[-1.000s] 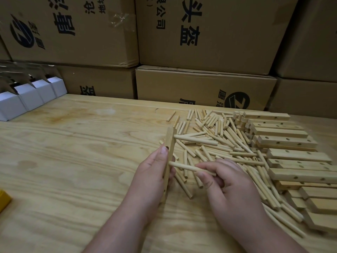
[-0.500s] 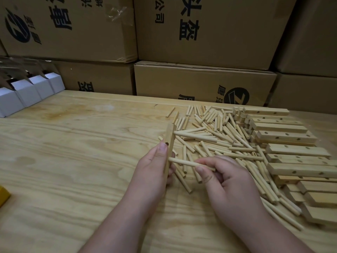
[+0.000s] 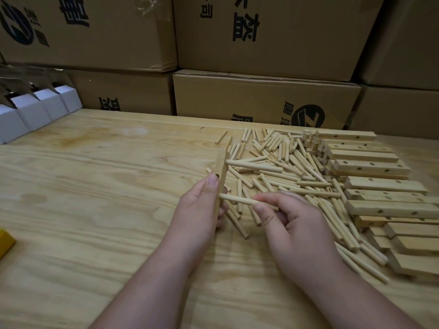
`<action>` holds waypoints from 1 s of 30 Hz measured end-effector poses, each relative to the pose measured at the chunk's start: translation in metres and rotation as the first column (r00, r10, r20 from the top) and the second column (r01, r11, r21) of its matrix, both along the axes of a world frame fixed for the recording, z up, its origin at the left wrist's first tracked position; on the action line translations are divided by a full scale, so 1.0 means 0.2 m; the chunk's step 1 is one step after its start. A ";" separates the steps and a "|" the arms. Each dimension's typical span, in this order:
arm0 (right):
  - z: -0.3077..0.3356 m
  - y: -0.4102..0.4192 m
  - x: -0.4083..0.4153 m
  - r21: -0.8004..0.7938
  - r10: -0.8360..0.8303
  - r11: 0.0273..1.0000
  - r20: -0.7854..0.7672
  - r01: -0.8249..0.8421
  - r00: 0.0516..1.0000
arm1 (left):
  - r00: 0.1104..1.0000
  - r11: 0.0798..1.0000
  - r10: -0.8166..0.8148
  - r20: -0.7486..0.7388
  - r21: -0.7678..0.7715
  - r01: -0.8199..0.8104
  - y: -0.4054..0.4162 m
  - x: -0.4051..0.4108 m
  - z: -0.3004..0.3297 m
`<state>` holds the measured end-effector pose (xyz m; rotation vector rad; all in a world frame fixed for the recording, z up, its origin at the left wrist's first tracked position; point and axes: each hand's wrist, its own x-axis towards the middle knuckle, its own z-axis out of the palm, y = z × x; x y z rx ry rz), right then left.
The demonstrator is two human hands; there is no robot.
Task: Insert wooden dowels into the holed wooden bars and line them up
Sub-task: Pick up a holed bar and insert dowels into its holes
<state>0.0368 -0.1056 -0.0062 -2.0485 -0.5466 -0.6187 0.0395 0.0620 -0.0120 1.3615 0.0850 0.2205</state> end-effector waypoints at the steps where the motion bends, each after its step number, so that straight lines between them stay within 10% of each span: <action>1: 0.00 0.01 -0.01 -0.008 -0.012 1.000 0.020 0.012 1.000 | 1.000 1.000 0.018 -0.003 0.016 -0.018 0.00 0.00 0.00; 21: 0.03 -0.03 -0.01 0.134 0.002 0.991 -0.102 0.011 0.995 | 0.999 0.995 -0.032 -0.015 0.089 0.034 -0.02 -0.01 0.01; 30: 0.00 0.02 -0.01 -0.428 -0.275 0.868 0.012 0.253 0.962 | 0.988 0.817 0.064 -0.140 -0.561 -0.133 0.04 0.04 0.06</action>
